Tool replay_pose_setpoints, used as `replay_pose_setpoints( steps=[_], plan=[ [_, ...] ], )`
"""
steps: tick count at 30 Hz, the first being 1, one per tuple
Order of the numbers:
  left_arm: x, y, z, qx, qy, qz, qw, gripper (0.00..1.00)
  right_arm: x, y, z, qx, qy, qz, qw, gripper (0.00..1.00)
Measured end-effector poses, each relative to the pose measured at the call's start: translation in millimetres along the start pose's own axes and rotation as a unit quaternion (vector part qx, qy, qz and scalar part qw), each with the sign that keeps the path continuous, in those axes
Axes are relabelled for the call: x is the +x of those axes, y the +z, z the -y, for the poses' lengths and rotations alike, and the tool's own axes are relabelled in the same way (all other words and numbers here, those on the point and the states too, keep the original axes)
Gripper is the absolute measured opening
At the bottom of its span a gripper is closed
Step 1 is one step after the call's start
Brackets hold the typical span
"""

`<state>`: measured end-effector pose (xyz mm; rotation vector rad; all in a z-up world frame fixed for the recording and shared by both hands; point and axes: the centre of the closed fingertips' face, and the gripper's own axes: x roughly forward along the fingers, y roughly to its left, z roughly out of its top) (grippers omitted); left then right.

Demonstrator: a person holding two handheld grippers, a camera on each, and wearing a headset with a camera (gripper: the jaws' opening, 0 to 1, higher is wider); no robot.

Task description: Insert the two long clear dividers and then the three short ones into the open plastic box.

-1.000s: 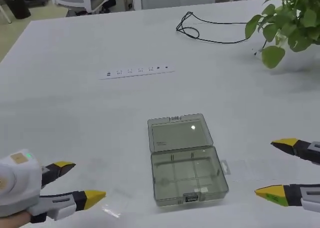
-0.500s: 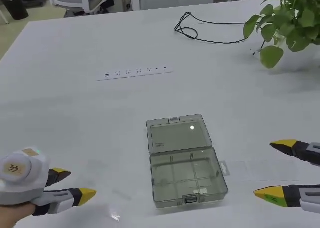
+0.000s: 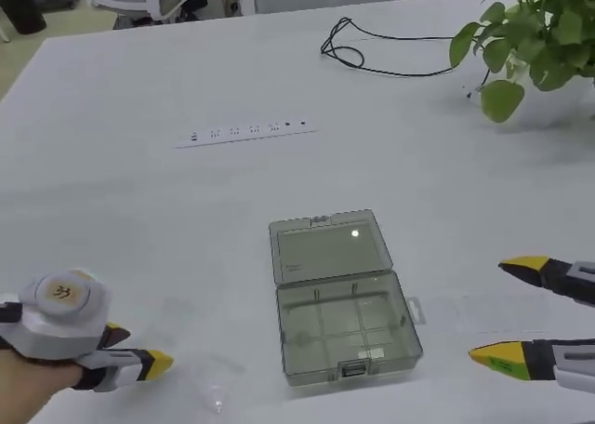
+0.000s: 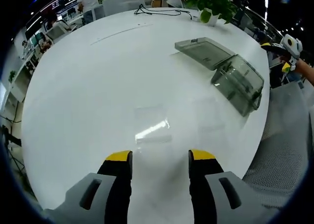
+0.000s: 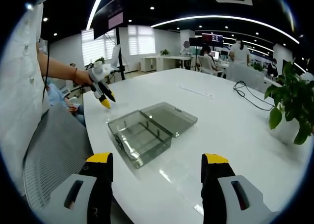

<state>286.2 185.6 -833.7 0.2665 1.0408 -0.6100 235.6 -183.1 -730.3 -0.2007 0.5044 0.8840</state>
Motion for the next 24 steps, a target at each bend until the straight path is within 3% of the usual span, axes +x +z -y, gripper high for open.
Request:
replay_pose_setpoints(
  steps=[12, 24],
  plan=[
    [7.3, -9.8, -1.2, 0.003, 0.011, -0.033, 0.9994, 0.40, 0.4, -3.3, 1.8, 0.007, -0.002, 0.000, 1.0000, 0.73],
    [7.7, -9.6, -4.5, 0.014, 0.029, -0.047, 0.9984, 0.33, 3.0, -5.3, 1.2, 0.008, 0.001, -0.002, 1.0000, 0.73]
  ],
)
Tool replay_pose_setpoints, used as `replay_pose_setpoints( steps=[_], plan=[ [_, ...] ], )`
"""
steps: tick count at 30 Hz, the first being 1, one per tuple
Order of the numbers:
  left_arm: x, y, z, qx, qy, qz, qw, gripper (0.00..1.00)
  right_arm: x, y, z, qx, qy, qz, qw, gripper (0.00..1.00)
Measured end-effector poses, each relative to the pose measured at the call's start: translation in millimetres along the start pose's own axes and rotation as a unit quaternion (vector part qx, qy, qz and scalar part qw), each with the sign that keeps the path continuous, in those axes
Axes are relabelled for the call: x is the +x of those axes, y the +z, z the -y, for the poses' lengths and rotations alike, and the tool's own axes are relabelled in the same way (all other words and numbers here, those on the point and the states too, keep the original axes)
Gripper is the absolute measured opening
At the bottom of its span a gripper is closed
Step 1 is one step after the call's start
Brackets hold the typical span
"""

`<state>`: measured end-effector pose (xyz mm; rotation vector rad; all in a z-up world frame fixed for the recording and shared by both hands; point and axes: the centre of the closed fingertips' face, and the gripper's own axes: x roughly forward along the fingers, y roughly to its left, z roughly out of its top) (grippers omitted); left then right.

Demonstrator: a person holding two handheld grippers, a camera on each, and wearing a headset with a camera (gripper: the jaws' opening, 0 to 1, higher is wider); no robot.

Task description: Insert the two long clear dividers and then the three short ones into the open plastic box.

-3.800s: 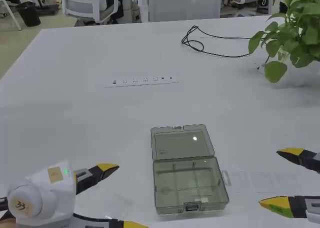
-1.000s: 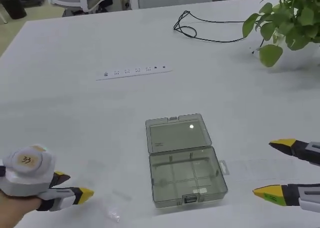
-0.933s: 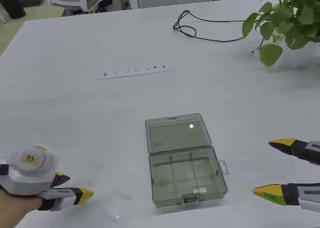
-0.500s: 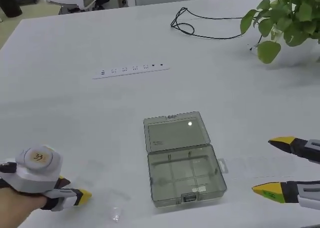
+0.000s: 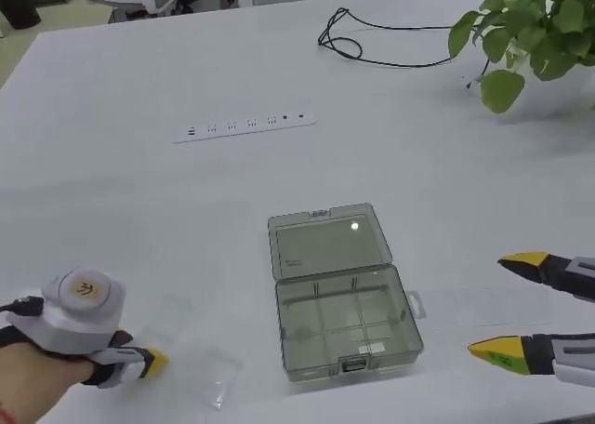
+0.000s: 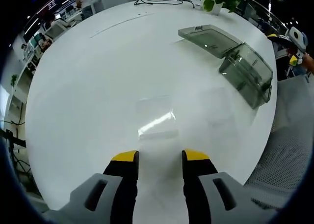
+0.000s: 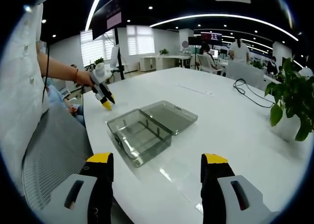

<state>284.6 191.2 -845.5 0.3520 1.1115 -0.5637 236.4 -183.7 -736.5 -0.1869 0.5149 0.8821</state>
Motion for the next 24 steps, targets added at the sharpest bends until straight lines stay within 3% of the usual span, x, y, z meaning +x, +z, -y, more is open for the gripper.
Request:
replay_pose_setpoints(
  steps=[9, 24],
  plan=[
    [-0.4, -0.9, -0.4, 0.010, -0.003, -0.024, 0.9997, 0.32, -0.3, -1.5, -0.2, 0.002, -0.001, 0.000, 1.0000, 0.72],
    [0.0, 0.7, -3.2, -0.016, -0.017, -0.039, 0.9990, 0.31, 0.8, -3.1, -1.2, 0.005, 0.001, 0.000, 1.0000, 0.71]
  ],
)
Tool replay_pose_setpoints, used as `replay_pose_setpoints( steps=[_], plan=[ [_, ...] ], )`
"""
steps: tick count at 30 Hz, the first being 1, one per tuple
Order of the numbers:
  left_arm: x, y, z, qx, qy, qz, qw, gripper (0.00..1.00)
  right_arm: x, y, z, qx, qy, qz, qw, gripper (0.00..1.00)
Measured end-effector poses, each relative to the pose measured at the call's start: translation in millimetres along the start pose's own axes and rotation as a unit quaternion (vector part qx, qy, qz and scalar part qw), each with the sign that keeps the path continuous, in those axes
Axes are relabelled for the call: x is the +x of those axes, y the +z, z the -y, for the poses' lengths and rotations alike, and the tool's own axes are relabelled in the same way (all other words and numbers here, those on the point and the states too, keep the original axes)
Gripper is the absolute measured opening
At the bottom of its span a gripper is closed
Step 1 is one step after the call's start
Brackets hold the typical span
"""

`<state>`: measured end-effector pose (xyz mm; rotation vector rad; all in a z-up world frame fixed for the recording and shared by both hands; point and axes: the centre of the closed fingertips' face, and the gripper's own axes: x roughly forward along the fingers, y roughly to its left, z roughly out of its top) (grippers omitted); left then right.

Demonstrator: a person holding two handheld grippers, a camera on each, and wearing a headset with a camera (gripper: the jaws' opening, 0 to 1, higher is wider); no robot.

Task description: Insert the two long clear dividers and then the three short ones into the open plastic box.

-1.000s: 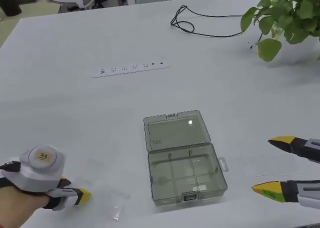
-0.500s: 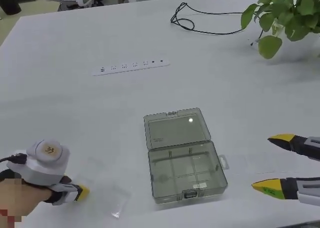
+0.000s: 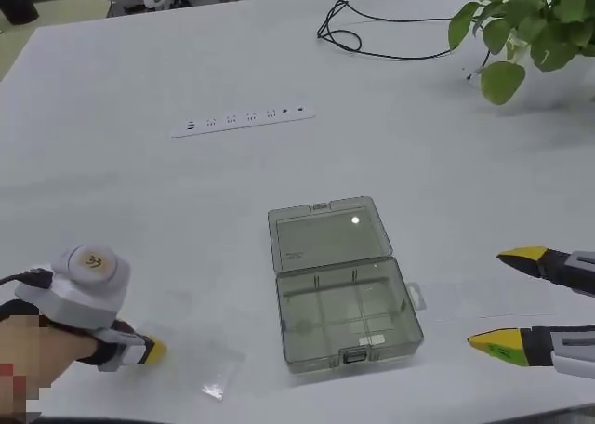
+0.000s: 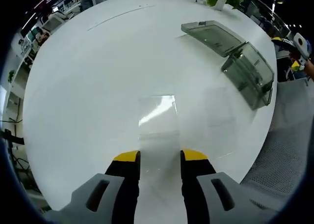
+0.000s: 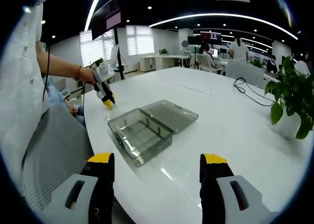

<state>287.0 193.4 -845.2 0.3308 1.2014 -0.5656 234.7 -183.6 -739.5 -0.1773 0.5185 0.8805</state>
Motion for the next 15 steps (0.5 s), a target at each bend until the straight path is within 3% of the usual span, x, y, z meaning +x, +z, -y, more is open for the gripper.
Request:
replay_pose_setpoints(
  steps=[9, 15],
  plan=[
    [-2.3, -1.0, 5.5, -0.015, -0.013, 0.014, 0.9997, 0.31, 0.1, -0.5, -2.5, -0.001, 0.002, -0.002, 1.0000, 0.71],
    [-5.9, 1.9, 14.5, -0.060, -0.037, 0.044, 0.9965, 0.30, -0.1, 1.2, -3.6, -0.003, 0.004, -0.003, 1.0000, 0.71]
  ],
)
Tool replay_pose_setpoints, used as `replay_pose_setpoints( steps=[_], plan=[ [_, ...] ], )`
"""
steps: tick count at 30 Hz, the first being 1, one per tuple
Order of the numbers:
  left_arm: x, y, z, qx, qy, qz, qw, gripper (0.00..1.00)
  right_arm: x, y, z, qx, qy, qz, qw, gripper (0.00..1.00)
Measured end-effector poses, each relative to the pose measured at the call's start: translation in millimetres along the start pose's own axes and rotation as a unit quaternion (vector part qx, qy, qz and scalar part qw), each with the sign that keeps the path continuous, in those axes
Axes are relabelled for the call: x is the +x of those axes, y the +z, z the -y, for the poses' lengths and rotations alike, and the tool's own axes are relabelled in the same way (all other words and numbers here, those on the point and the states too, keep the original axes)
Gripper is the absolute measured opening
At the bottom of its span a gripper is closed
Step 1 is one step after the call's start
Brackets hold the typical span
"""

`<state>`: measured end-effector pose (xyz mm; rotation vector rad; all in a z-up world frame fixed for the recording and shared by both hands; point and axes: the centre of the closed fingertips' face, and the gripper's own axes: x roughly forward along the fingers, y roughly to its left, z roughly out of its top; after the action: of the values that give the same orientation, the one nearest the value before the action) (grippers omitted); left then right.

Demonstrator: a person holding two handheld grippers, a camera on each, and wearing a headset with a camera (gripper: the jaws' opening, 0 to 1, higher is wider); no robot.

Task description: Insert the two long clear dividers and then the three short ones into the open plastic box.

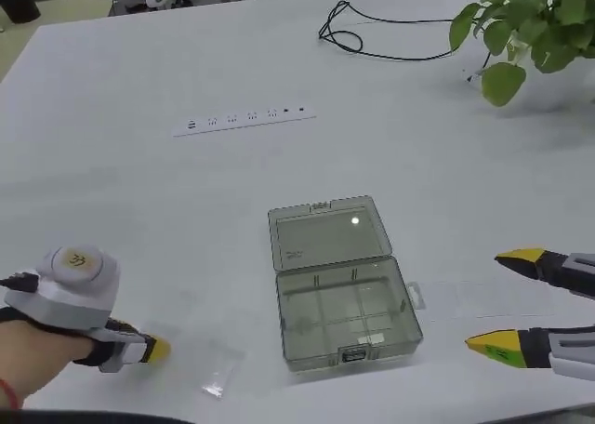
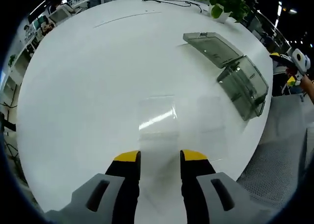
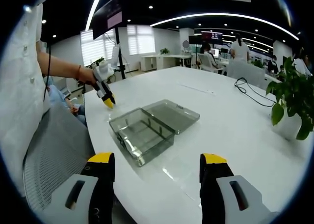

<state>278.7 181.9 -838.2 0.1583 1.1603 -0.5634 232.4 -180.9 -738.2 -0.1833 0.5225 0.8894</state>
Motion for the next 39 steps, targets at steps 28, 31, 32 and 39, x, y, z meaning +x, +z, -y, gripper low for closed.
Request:
replay_pose_setpoints(
  steps=[28, 31, 32, 39],
  plan=[
    [-67.3, 75.7, 102.5, -0.087, -0.132, 0.225, 0.9615, 0.30, 15.6, 62.3, -27.0, 0.006, 0.026, 0.040, 0.9989, 0.65],
    [-73.2, 85.0, 120.7, -0.079, -0.150, 0.242, 0.9553, 0.30, 18.1, 75.5, -36.1, 0.007, 0.034, 0.044, 0.9984, 0.60],
    [-74.4, 87.1, 125.0, -0.077, -0.154, 0.245, 0.9540, 0.30, 18.7, 79.3, -38.0, 0.008, 0.036, 0.046, 0.9983, 0.60],
    [-83.6, 104.1, 154.4, -0.065, -0.180, 0.273, 0.9428, 0.30, 24.7, 106.6, -51.1, 0.037, 0.042, 0.062, 0.9965, 0.54]
  ],
)
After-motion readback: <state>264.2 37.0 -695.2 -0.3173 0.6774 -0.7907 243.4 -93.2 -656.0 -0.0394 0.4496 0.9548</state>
